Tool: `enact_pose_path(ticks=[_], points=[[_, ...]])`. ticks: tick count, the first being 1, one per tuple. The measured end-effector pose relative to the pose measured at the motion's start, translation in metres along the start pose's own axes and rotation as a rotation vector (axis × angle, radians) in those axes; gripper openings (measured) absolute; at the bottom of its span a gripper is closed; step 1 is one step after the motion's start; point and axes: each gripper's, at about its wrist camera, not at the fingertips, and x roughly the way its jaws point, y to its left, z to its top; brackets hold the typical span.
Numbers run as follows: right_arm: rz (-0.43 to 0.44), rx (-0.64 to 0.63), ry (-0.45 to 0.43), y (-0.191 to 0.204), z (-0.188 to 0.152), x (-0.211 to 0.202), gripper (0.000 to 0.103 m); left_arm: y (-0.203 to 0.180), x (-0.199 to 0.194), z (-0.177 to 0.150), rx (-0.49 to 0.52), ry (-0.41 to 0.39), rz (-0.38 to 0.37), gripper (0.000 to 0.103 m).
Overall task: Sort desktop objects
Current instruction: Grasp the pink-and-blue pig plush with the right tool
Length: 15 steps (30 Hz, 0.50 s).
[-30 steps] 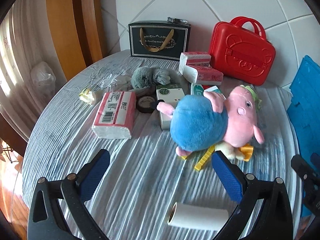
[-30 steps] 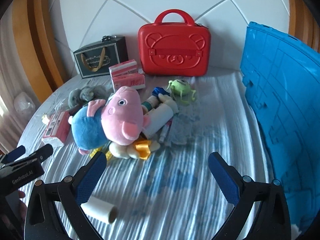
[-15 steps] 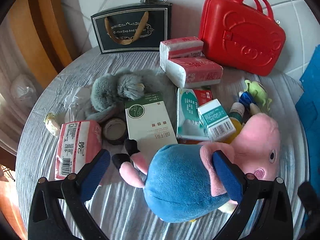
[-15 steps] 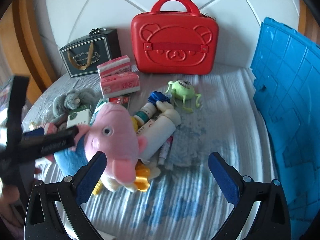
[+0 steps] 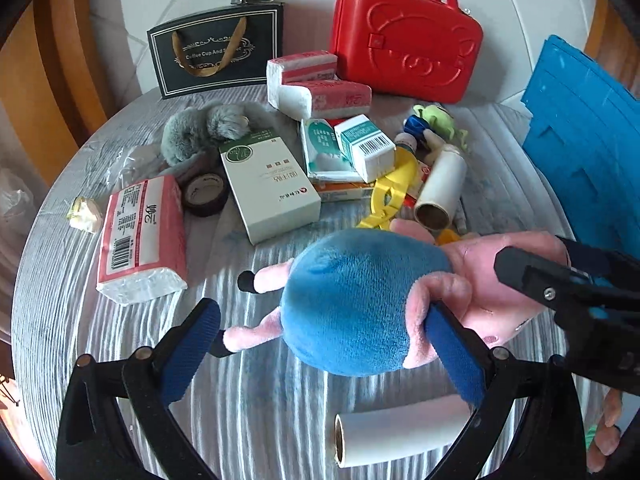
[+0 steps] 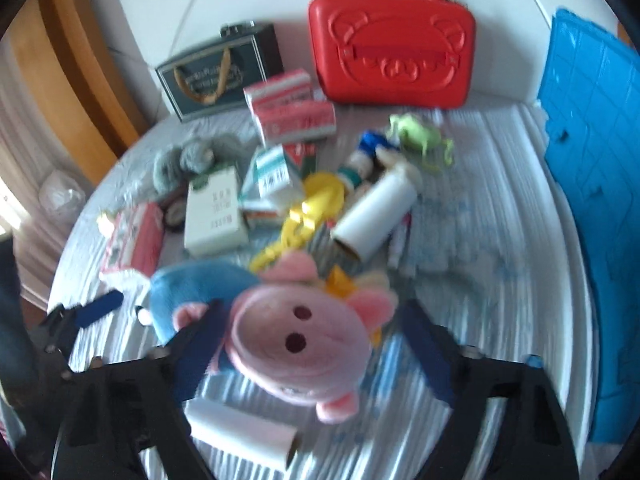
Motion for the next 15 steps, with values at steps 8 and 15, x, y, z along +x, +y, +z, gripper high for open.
enact_pose_path(ticks=[8,15], points=[[0.015,0.077,0.064,-0.011,-0.043,0.006,0.072,-0.014,0.003,-0.022,0.148,0.075,-0.127,0.103],[0.006,0.103,0.059,-0.012,-0.056,0.011,0.078,-0.022,0.005,-0.031,0.242,0.073,-0.145,0.103]])
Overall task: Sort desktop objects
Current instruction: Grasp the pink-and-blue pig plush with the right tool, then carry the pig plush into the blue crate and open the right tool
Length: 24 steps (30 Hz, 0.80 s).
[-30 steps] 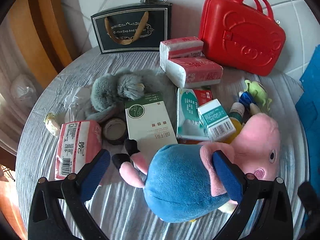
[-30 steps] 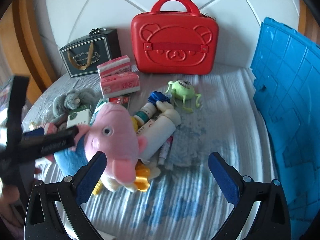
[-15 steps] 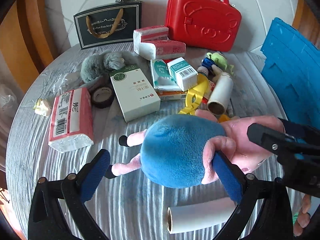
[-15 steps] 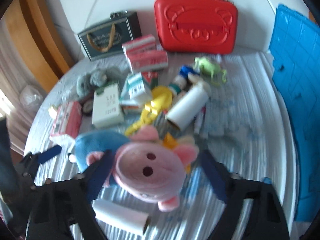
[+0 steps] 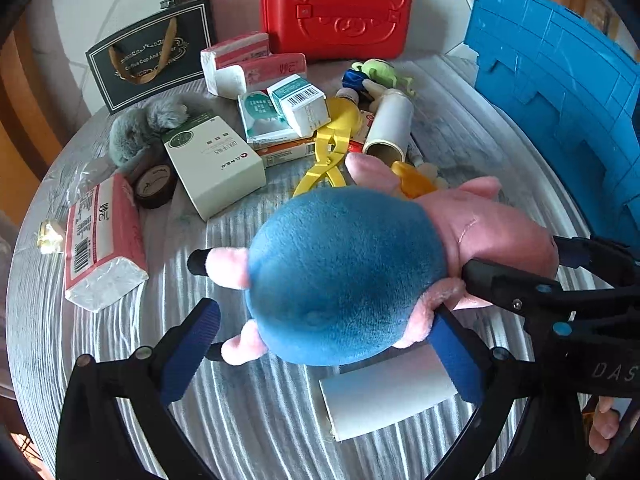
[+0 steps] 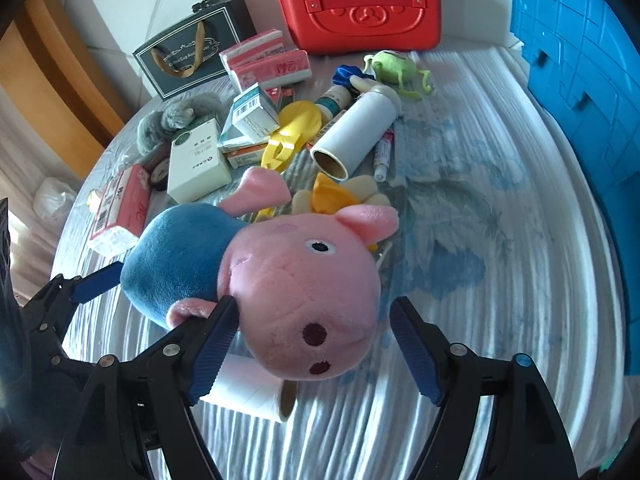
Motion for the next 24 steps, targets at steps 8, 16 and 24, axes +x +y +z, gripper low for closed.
enact_pose_path(ticks=[8,16,24], points=[[-0.001,0.012,-0.046,-0.005,-0.012,-0.002,0.079,-0.01,0.007,-0.007,0.054,-0.027,-0.026,0.103],[0.041,0.023,-0.051,-0.011,-0.014,0.007,0.066,-0.019,0.015,-0.009,0.098,-0.053,-0.011,0.099],[0.026,-0.014,-0.094,-0.003,-0.022,-0.008,0.055,-0.022,-0.002,-0.014,0.109,-0.12,-0.024,0.081]])
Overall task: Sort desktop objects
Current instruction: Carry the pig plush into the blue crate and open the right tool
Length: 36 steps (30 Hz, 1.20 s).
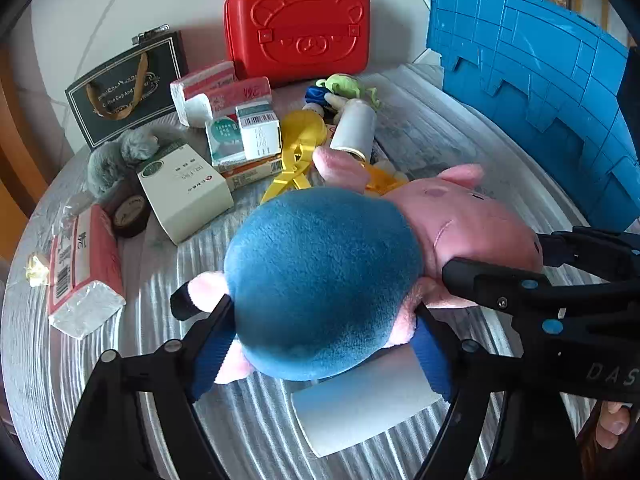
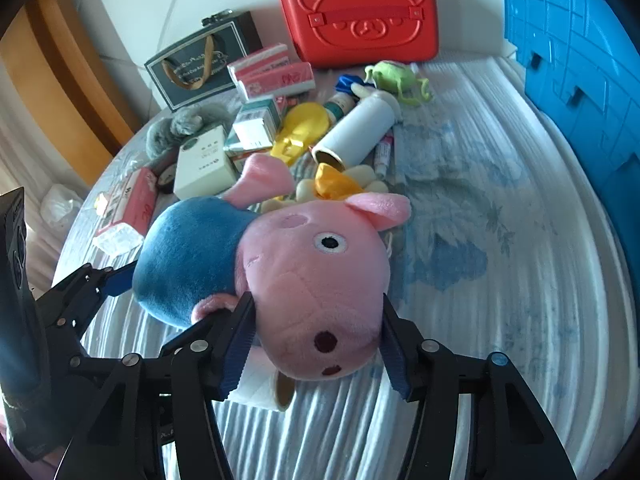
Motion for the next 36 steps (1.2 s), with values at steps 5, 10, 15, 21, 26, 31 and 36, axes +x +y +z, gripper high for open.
enact_pose_path(ticks=[5,10,15,21,26,31,36], points=[[0.009,-0.023,-0.05,0.01,0.004,-0.022,0.053,0.001,-0.025,0.005,0.012,-0.059,0.015,0.081],[0.007,-0.029,-0.107,0.021,0.013,-0.052,0.053,0.001,-0.057,0.019,0.04,-0.118,0.011,0.081],[0.005,-0.038,-0.162,0.03,0.027,-0.087,0.053,0.0,-0.091,0.036,0.073,-0.172,-0.002,0.081],[-0.017,-0.046,-0.226,0.037,0.039,-0.132,0.053,-0.008,-0.13,0.053,0.091,-0.237,-0.012,0.081],[-0.051,-0.054,-0.303,0.033,0.047,-0.178,0.053,-0.027,-0.165,0.075,0.113,-0.314,-0.035,0.081],[-0.092,-0.055,-0.372,0.013,0.056,-0.222,0.053,-0.062,-0.198,0.101,0.145,-0.387,-0.059,0.081],[-0.132,-0.052,-0.447,-0.031,0.062,-0.27,0.053,-0.124,-0.22,0.128,0.185,-0.466,-0.082,0.081]])
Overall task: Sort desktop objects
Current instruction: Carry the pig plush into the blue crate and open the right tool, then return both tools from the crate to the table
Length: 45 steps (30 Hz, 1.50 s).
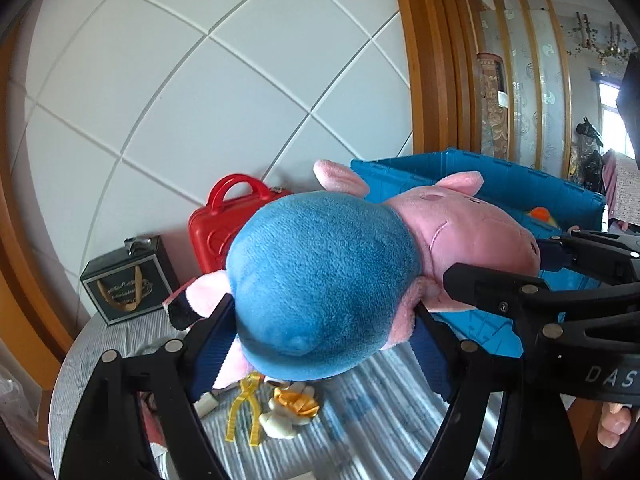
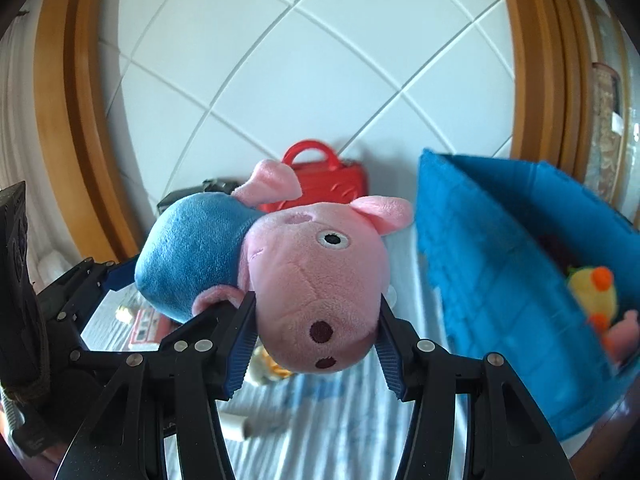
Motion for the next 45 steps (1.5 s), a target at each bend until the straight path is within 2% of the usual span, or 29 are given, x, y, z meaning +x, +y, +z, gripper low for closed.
enact_pose_path(ticks=[5,9,14,18,24,28,31,36,38,40,41,42,45], points=[[-0.048,-0.015,-0.061,-0.083,0.019,-0.038,0.053,-0.084,0.006,0.044,0.012,-0.072,-0.034,0.081],[-0.085,-0.024,-0.085,-0.163,0.031,-0.07,0.053,-0.166,0.03,0.079,0.008,-0.099,-0.061,0.082],[-0.103,-0.006,-0.062,-0.267,0.04,-0.097,0.053,-0.263,0.063,0.114,-0.003,-0.055,-0.087,0.082],[-0.096,0.022,-0.038,-0.33,0.038,-0.103,0.053,-0.319,0.093,0.127,-0.023,0.042,-0.096,0.082],[-0.081,0.043,-0.006,-0.388,0.027,-0.092,0.049,-0.383,0.126,0.135,0.035,0.111,-0.032,0.082],[-0.116,0.066,0.002,-0.412,0.026,-0.083,0.049,-0.4,0.141,0.135,0.03,0.156,-0.021,0.082],[-0.119,0.105,0.004,-0.436,0.024,-0.079,0.049,-0.406,0.146,0.135,0.039,0.156,0.012,0.082],[-0.137,0.143,-0.007,-0.451,0.022,-0.084,0.051,-0.4,0.142,0.135,0.006,0.154,0.016,0.084],[-0.148,0.151,-0.011,-0.452,0.02,-0.088,0.059,-0.396,0.136,0.133,-0.001,0.143,0.025,0.093],[-0.154,0.155,-0.018,-0.452,0.018,-0.091,0.079,-0.391,0.126,0.13,-0.011,0.122,0.038,0.102],[-0.154,0.157,-0.022,-0.45,0.016,-0.093,0.087,-0.388,0.121,0.128,-0.018,0.111,0.046,0.102],[-0.156,0.162,-0.025,-0.448,0.016,-0.095,0.098,-0.383,0.115,0.126,-0.027,0.102,0.055,0.102],[-0.146,0.166,-0.044,-0.438,0.016,-0.103,0.102,-0.364,0.095,0.116,-0.059,0.079,0.095,0.103]])
